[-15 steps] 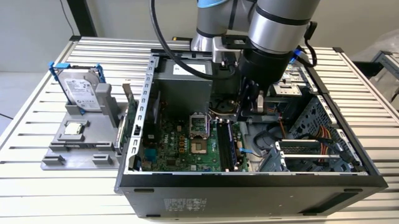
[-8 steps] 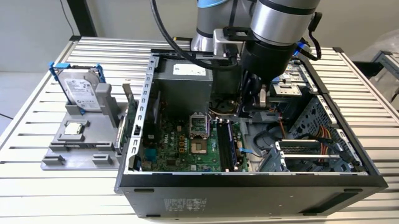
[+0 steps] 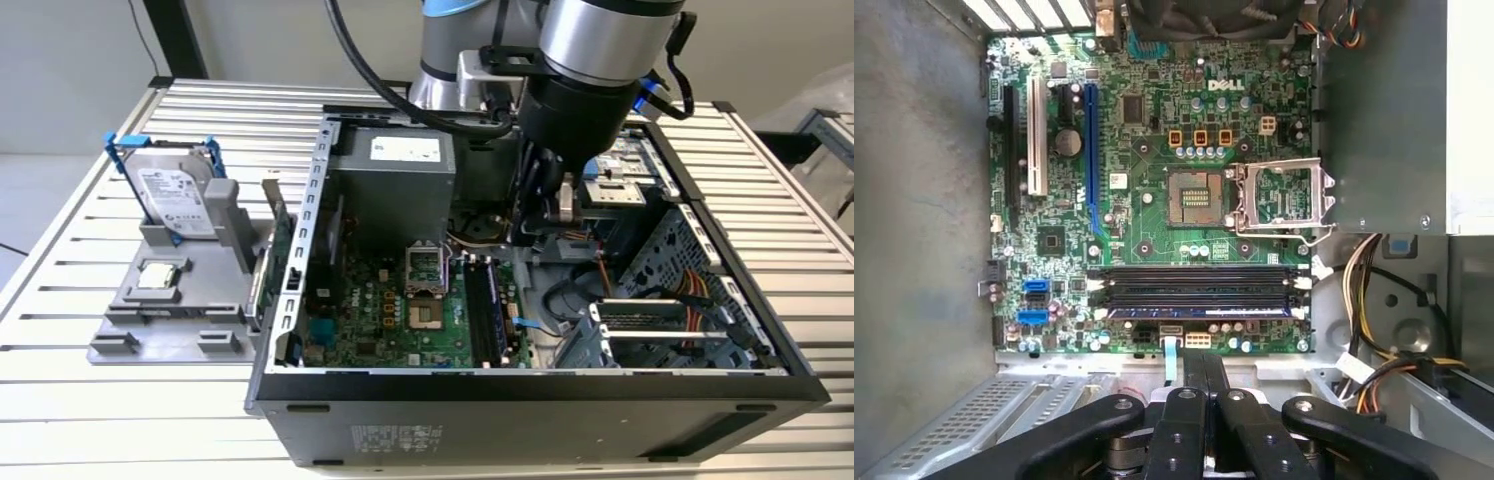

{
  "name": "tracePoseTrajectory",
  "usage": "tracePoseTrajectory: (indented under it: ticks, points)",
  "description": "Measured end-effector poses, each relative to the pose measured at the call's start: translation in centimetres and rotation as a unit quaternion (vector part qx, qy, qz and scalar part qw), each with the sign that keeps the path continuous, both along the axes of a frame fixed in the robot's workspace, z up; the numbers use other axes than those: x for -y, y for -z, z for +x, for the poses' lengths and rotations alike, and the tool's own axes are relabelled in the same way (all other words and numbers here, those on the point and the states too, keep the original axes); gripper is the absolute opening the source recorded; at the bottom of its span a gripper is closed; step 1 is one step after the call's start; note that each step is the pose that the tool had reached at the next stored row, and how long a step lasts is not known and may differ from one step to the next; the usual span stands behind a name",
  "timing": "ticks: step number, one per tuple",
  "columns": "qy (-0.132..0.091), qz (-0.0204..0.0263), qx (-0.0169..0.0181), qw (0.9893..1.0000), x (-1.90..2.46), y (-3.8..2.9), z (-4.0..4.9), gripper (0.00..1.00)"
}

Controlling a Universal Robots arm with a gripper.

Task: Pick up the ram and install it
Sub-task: 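Press down the ram until it locks into place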

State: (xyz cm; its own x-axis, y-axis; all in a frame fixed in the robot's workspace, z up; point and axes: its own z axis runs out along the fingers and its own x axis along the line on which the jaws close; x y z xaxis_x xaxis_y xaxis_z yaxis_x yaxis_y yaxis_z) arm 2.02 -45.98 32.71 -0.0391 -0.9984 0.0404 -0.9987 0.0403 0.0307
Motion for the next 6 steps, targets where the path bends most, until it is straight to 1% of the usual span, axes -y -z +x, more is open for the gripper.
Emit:
tracePoseTrajectory:
  ticks: [6]
  points:
    - [0.000, -0.0001, -0.0007, 1.0000, 0.00, -0.02, 0.00, 0.00]
